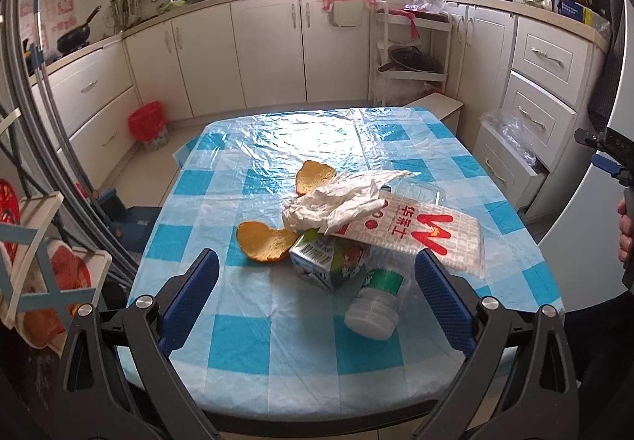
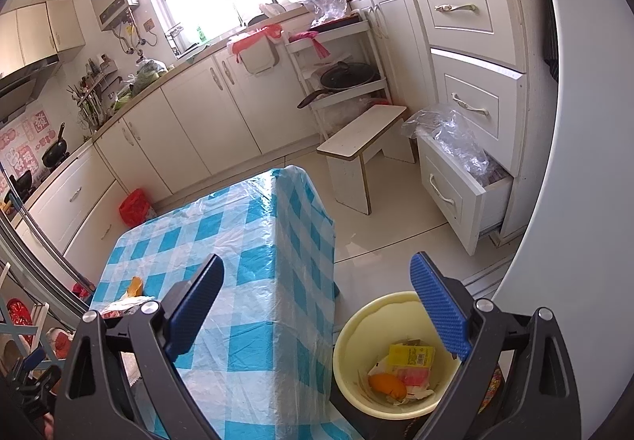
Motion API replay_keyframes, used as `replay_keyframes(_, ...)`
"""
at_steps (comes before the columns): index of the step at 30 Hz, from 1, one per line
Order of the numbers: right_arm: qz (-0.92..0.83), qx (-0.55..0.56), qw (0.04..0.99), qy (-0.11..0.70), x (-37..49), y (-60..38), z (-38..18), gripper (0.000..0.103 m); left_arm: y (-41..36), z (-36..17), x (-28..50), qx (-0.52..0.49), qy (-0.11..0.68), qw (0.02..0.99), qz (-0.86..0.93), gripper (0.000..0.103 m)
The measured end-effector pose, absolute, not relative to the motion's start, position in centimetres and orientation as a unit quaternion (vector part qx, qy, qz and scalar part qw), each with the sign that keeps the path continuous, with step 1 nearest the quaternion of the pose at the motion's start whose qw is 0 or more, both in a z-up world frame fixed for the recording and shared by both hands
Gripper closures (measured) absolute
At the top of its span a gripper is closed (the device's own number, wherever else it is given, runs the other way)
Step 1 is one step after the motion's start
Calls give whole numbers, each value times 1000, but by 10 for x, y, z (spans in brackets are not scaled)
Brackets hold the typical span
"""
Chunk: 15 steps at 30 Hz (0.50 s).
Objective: Collect trash
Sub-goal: 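Grasp the white tissue with the left tool while the right tool grasps the red-printed wrapper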
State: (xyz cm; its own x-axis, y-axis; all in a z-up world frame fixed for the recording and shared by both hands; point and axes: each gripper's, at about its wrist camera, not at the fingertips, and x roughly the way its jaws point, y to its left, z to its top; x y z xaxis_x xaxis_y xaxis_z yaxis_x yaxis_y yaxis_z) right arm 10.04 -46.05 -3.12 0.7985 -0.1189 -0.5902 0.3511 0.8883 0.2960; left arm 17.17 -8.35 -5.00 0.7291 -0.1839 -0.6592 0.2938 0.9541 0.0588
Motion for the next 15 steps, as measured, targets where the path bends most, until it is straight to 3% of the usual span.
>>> replay_keyframes(10, -58, 198, 929, 309, 107, -447, -33, 12, -126, -70, 244, 132, 365, 916, -101, 12)
replay_keyframes(13, 55, 193, 916, 347, 124, -419, -42, 12, -131, -72, 256, 137, 372, 911, -118, 42)
replay_keyframes(15, 115, 197, 899, 373, 135, -400, -50, 12, -132, -73, 263, 134, 376, 908, -126, 76)
